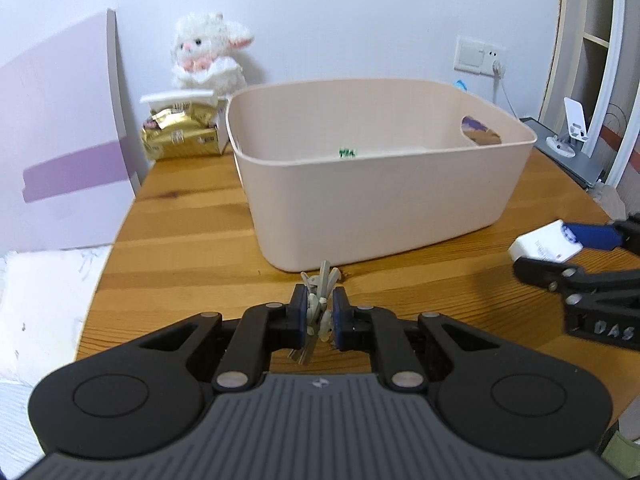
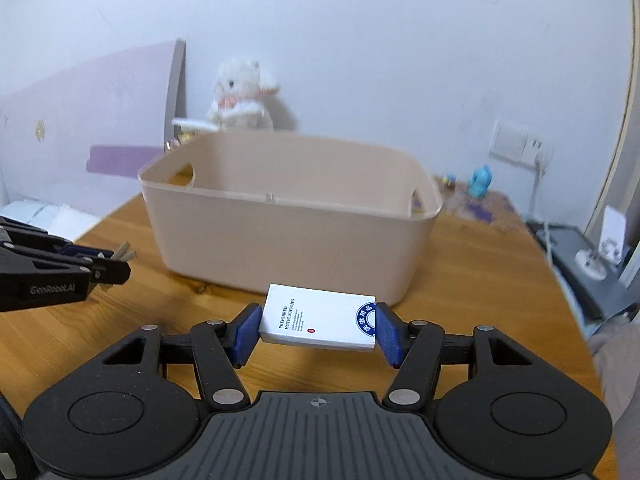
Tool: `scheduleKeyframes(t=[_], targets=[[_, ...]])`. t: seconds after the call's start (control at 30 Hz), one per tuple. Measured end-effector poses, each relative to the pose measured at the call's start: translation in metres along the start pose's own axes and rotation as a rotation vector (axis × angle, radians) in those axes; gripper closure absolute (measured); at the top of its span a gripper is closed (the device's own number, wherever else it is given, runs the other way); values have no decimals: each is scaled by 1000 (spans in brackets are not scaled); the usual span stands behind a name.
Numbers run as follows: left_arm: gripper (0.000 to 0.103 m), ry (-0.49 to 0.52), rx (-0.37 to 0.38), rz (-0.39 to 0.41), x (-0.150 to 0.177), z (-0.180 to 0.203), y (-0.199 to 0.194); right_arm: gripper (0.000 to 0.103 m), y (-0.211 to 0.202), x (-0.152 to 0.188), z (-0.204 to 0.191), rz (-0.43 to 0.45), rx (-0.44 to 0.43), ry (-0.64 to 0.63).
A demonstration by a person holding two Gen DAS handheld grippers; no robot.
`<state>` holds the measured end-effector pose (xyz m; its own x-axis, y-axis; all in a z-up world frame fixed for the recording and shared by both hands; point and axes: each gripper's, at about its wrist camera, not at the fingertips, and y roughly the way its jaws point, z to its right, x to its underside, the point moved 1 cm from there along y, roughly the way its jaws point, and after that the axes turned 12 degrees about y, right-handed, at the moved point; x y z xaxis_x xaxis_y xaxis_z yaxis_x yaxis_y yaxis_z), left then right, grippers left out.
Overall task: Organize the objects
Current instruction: 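Carry both items over the basket and release them inside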
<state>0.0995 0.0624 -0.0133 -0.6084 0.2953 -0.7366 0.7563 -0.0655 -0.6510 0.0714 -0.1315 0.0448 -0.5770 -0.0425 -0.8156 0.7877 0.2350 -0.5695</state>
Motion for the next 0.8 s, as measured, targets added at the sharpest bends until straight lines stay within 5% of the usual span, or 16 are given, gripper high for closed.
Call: scheduleKeyframes(t=[0.37,0.8], targets=[[89,36,-31,118,-28,5,-45,45,-46,-38,11,158,9,5],[89,78,-76,201,-96,-5,-35,45,-17,-94,30,248,33,39]])
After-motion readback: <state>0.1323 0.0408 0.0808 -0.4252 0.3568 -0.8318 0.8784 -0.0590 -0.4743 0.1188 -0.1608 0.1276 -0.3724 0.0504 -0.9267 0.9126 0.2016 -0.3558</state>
